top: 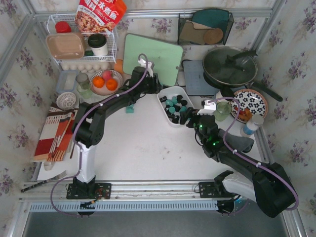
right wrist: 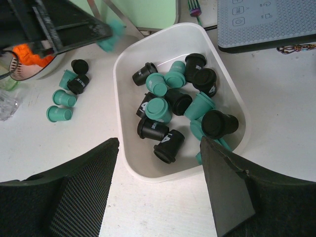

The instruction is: Mix the coffee capsules in the storage basket

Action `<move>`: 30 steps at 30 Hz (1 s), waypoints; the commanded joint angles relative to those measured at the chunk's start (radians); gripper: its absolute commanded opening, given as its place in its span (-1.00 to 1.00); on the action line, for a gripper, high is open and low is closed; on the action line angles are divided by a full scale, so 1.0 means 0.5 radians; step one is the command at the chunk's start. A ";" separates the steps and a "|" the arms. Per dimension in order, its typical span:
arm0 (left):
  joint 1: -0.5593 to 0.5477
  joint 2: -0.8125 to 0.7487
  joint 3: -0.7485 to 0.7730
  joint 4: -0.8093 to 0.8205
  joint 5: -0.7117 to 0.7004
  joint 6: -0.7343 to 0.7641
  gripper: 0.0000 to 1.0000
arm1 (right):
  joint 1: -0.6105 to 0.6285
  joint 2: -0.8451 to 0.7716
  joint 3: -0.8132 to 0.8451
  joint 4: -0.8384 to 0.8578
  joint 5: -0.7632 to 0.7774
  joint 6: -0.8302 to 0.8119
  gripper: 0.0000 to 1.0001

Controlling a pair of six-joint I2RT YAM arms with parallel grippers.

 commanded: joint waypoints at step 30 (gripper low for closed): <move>-0.095 -0.606 -0.451 -0.590 -1.176 0.115 0.34 | 0.001 0.018 0.006 0.068 -0.016 0.019 0.49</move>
